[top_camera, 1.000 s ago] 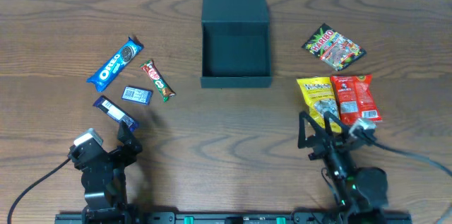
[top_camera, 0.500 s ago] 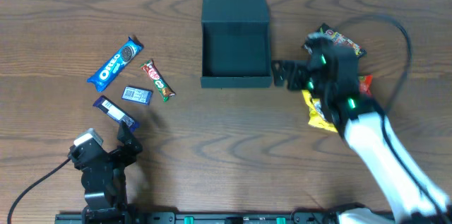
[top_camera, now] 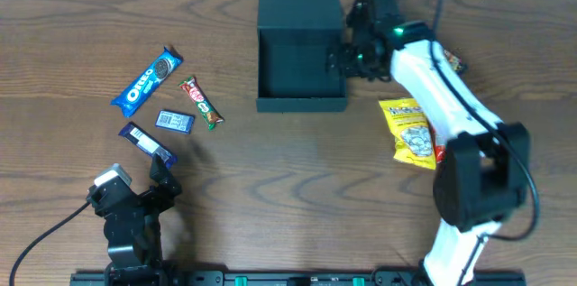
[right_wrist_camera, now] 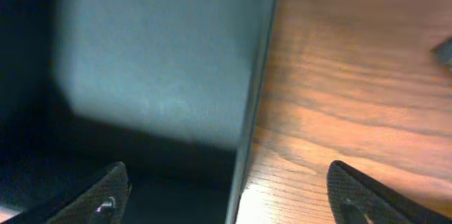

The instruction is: Pack container

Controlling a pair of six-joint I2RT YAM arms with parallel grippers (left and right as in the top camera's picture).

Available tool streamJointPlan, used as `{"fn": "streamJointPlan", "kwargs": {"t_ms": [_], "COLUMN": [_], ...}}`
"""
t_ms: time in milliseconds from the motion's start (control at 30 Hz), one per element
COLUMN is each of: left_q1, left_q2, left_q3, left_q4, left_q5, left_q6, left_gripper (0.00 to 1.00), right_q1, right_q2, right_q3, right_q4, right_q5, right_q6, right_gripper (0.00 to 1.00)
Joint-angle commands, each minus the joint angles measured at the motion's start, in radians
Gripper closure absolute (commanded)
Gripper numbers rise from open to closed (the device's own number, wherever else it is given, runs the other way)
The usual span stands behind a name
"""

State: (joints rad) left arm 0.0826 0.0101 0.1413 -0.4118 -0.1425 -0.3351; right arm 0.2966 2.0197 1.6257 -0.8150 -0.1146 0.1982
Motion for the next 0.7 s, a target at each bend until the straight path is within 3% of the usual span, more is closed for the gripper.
{"fn": "streamJointPlan", "kwargs": {"t_ms": [0, 100, 233, 300, 667], "left_q1": [0.002, 0.002, 0.002, 0.002, 0.002], "left_q2": [-0.005, -0.005, -0.005, -0.005, -0.005], "left_q3": [-0.02, -0.02, -0.02, -0.02, -0.02], "left_q4": [-0.005, -0.005, -0.005, -0.005, -0.005], "left_q5": [-0.014, -0.014, -0.014, -0.015, -0.014], "left_q6": [0.018, 0.018, 0.018, 0.018, 0.018], "left_gripper": [0.05, 0.05, 0.05, 0.05, 0.05], "right_q1": [0.033, 0.05, 0.066, 0.068, 0.076], "right_q2": [0.053, 0.077, 0.092, 0.092, 0.08], "right_q3": [0.022, 0.022, 0.022, 0.022, 0.022], "right_q4": [-0.021, -0.026, -0.039, -0.051, -0.161], "right_q5": [0.073, 0.116, 0.152, 0.152, 0.112], "right_q6": [0.002, 0.011, 0.011, 0.011, 0.05], "right_gripper": [0.18, 0.37, 0.81, 0.96, 0.99]}}
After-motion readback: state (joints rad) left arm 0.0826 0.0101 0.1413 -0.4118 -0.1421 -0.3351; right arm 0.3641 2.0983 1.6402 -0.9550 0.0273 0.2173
